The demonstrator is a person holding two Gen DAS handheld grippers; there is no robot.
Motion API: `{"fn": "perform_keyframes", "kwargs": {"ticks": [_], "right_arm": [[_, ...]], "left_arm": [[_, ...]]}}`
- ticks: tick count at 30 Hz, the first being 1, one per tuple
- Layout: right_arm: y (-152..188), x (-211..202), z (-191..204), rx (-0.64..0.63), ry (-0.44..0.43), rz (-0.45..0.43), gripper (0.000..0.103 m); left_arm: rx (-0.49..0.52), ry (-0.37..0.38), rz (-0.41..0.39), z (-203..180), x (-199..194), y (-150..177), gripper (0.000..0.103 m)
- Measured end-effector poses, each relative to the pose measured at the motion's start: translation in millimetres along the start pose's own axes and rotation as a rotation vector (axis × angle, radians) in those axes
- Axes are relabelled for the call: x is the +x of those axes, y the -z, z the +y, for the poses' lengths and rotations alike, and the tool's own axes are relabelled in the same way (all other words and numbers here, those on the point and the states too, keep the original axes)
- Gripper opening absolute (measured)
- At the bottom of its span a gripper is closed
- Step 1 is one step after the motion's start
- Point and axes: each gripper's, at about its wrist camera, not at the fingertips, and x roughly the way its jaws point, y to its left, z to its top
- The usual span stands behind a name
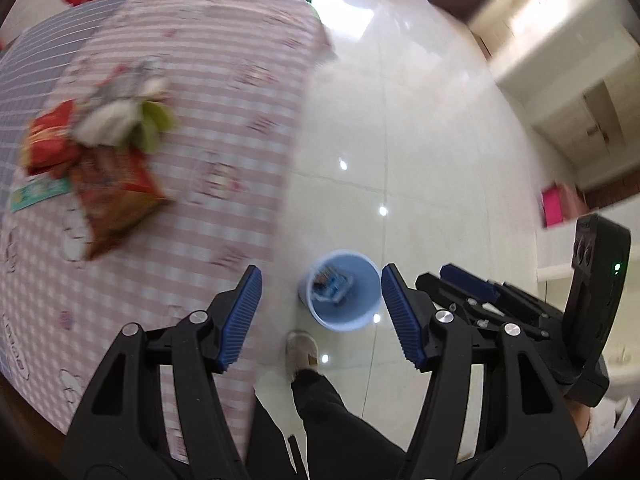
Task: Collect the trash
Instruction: 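Move both tools back to the table toward the red bag and white packet, then grasp the red snack bag with left gripper while right grasps the white packet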
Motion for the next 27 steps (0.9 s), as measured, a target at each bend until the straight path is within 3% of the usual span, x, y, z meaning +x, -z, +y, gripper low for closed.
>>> {"fn": "perform_keyframes", "kwargs": {"ticks": [8,15,20,27], "right_arm": [[-34,55,103,-0.083,-0.082,0.021,0.049],[-69,99,159,-0.034,-0.147,0.011,0.053],[-98,130,171,0.096,-0.188,-0.006,0.054],[-119,151,194,0.102,-0.17,-0.023,0.054]], "left_arm": [[-0.263,-0.08,-0.17,138,-45,-20,0.072],[-0.439,-0.124,-0.243,242,-47,-43,0.072],[-0.488,-0.127,-0.238,280,-32,-58,0.073],[-0.484,-0.097,-0.2,298,-7,-70,0.072]]}}
